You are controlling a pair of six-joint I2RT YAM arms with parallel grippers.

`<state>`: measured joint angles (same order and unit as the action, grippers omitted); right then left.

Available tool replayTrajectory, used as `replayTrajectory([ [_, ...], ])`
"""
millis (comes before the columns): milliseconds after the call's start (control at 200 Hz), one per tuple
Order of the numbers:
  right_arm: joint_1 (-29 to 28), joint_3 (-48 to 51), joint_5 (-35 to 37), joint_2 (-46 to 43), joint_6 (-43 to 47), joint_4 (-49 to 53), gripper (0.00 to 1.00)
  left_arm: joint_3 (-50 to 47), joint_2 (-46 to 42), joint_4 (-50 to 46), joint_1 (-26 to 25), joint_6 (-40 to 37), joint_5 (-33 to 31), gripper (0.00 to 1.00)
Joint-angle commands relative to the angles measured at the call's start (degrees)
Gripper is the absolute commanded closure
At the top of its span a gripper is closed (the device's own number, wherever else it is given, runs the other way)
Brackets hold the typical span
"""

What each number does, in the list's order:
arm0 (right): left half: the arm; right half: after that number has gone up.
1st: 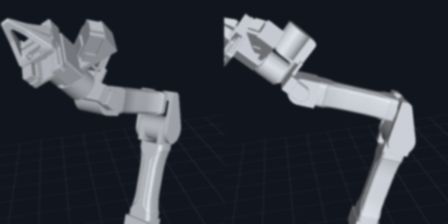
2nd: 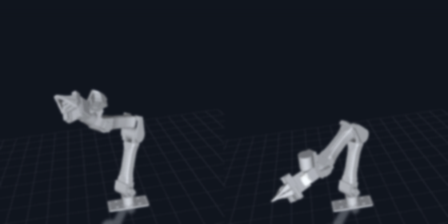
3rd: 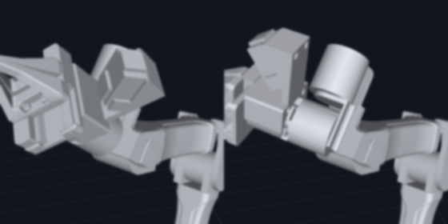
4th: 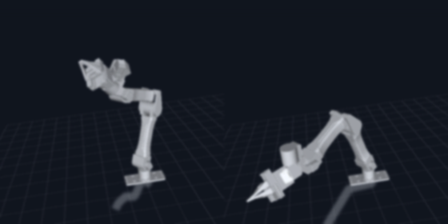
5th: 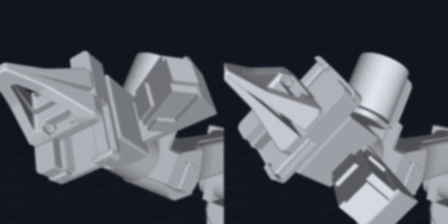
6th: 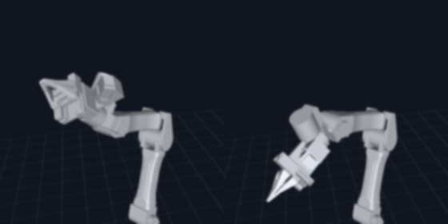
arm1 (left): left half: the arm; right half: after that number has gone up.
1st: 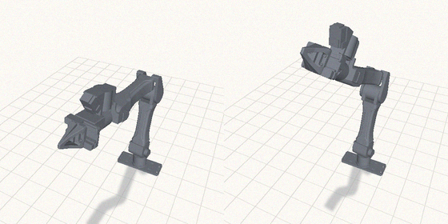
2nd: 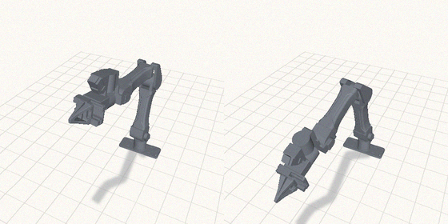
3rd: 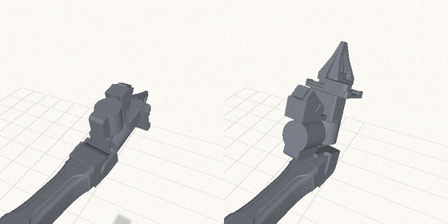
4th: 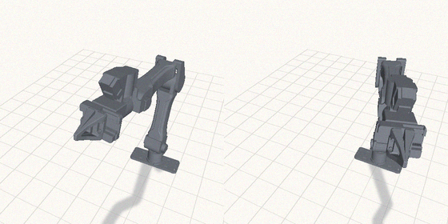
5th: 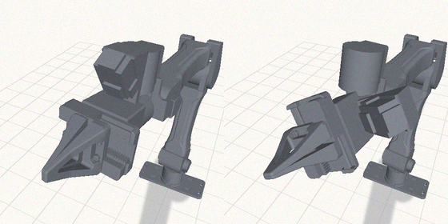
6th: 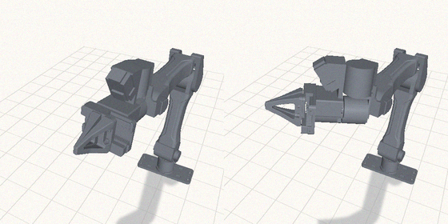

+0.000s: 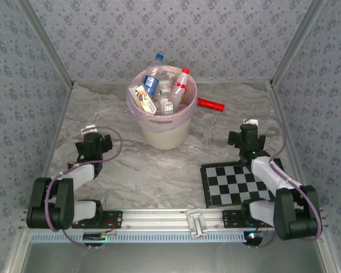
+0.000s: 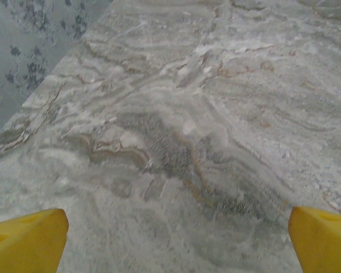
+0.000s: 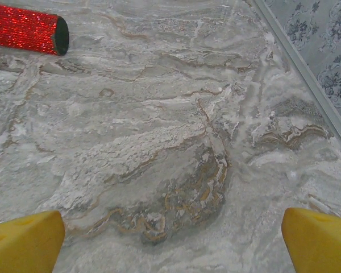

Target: Put the plastic bottles in the bin

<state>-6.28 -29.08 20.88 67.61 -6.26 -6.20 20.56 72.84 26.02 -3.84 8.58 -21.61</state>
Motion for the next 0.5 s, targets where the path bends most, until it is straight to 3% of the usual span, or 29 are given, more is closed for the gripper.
replayTrajectory([
  [0, 1.21, 3.5, 1.51, 2.12, 3.11, -13.77, 0.0, 1.48, 3.11, 10.91, 0.33, -3.45, 2.06, 0.01],
  [225, 4.13, 8.23, -1.61, 5.22, 3.99, -26.41, 0.0, 2.31, 11.88, 20.23, 0.46, -7.25, 5.16, 0.01],
  [400, 6.78, 9.42, -7.18, 7.29, 3.92, -33.18, 0.0, 3.08, 12.71, 19.12, 1.17, -6.84, 7.14, 0.01],
  [495, 6.51, 9.38, -5.3, 11.65, 4.44, -38.61, 0.0, 1.94, 15.27, 23.15, 2.18, -6.71, 9.44, 0.01],
])
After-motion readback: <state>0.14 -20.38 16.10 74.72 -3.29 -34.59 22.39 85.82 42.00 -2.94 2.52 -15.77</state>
